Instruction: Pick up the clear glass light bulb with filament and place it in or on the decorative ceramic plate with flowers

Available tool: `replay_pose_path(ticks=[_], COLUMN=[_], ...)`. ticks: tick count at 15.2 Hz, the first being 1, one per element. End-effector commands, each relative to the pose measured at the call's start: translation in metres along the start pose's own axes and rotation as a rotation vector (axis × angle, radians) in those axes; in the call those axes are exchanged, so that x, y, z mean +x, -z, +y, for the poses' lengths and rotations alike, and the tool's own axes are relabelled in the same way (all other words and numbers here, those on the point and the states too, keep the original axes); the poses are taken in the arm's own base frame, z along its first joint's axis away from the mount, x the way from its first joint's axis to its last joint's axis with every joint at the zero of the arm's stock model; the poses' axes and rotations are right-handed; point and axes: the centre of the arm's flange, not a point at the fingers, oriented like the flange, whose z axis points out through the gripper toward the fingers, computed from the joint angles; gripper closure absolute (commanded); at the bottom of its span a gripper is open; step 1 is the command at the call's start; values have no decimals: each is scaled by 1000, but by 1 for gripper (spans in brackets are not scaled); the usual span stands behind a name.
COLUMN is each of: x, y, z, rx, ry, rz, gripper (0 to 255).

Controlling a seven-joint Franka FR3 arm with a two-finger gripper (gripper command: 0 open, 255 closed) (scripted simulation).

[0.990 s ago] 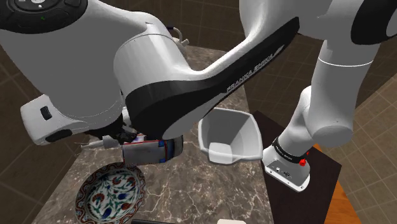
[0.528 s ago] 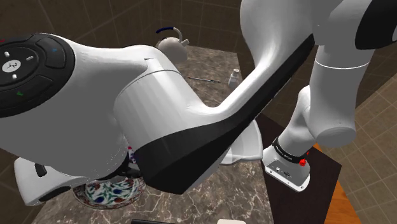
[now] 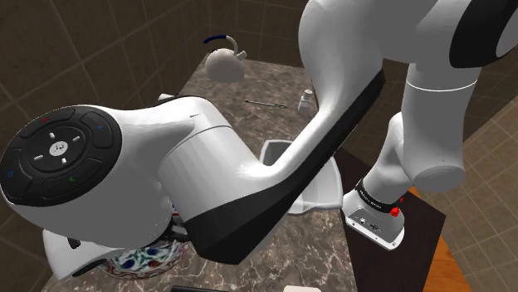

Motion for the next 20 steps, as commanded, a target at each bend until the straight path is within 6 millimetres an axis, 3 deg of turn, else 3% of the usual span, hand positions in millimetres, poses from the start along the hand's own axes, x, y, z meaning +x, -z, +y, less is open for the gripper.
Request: replay_pose_path(ticks=[1,10,11,16,20], x=[2,4,4,4,4], y=[-11,-18,-18,-18,32], z=[-1,-2,-2,-2,-2], rx=[0,0,0,0,0], ry=[0,0,0,0,0], rz=[0,0,0,0,0], gripper=[255,255,0,0,0])
